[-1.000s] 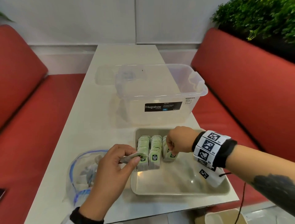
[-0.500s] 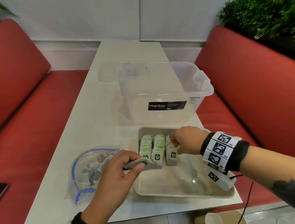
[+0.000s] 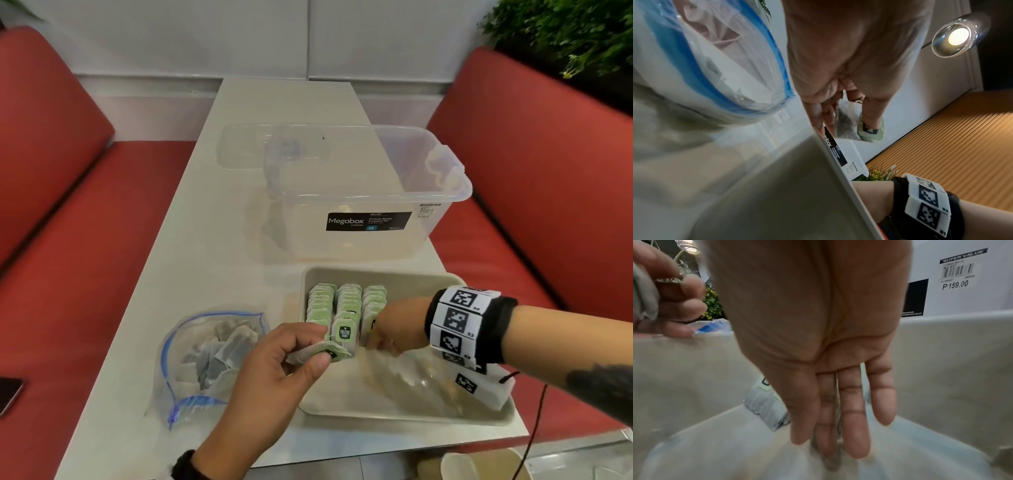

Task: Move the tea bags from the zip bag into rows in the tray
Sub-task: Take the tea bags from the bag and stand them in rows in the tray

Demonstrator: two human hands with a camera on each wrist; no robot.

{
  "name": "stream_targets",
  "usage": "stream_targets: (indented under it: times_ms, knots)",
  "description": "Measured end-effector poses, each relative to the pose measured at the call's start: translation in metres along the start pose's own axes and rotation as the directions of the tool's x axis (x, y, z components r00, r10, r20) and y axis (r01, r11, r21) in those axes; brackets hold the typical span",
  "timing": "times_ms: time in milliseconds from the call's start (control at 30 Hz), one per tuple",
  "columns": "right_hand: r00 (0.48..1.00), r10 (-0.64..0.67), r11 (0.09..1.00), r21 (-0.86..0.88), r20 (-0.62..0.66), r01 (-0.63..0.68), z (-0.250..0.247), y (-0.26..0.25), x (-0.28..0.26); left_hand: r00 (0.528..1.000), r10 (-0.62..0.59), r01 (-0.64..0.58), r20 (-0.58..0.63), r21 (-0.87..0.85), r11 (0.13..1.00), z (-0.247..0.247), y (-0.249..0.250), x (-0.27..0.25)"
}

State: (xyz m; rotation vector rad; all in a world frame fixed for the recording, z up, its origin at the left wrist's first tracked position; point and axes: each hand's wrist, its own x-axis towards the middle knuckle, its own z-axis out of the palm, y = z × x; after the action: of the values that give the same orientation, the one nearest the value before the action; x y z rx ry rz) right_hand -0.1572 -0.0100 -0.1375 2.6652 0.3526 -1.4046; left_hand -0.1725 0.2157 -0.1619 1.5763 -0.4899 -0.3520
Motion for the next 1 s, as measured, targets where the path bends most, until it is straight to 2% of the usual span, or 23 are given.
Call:
stream_targets:
  times_ms: [200, 300, 400, 467, 600, 700, 767, 800, 867, 1000]
  knots:
    - [1.000, 0.000, 1.000, 0.021, -0.011, 0.000, -0.002, 0.001, 0.000, 0.999, -0.020, 0.021, -0.045, 0.015, 1.000, -0.002, 0.000, 0.002]
    - [0.997, 0.033, 0.997, 0.066, -0.073, -0.029, -0.010, -0.003, -0.015, 0.990, -0.089, 0.076, -0.105, -0.120, 0.990, -0.003, 0.006, 0.009]
    - [0.963, 0.051, 0.982, 0.190, -0.266, 0.000, -0.024, -0.008, -0.041, 0.981, -0.119, 0.092, -0.157, -0.168, 0.981, -0.003, 0.013, 0.019]
    - [0.892, 0.063, 0.944, 0.318, -0.448, 0.093, -0.030, -0.014, -0.058, 0.977, -0.129, 0.093, -0.170, -0.204, 0.975, -0.003, 0.017, 0.024]
    - [0.693, 0.172, 0.755, 0.545, -0.700, 0.363, -0.024, -0.044, -0.072, 0.979, -0.124, 0.079, -0.161, -0.257, 0.963, 0.002, 0.031, 0.031]
    - [0.553, 0.315, 0.612, 0.610, -0.771, 0.503, -0.012, -0.064, -0.060, 0.979, -0.133, 0.080, -0.157, -0.305, 0.949, 0.008, 0.041, 0.034]
    - [0.480, 0.425, 0.501, 0.641, -0.767, 0.581, -0.006, -0.071, -0.050, 0.979, -0.146, 0.088, -0.141, -0.349, 0.933, 0.010, 0.047, 0.033]
    - [0.467, 0.465, 0.436, 0.654, -0.752, 0.619, -0.004, -0.073, -0.048, 0.979, -0.151, 0.093, -0.134, -0.364, 0.927, 0.010, 0.049, 0.033]
    - [0.475, 0.499, 0.320, 0.663, -0.725, 0.677, -0.001, -0.077, -0.048, 0.978, -0.164, 0.105, -0.131, -0.371, 0.923, 0.009, 0.053, 0.033]
    - [0.492, 0.497, 0.233, 0.656, -0.715, 0.717, 0.004, -0.078, -0.053, 0.976, -0.179, 0.127, -0.125, -0.343, 0.931, 0.004, 0.058, 0.035]
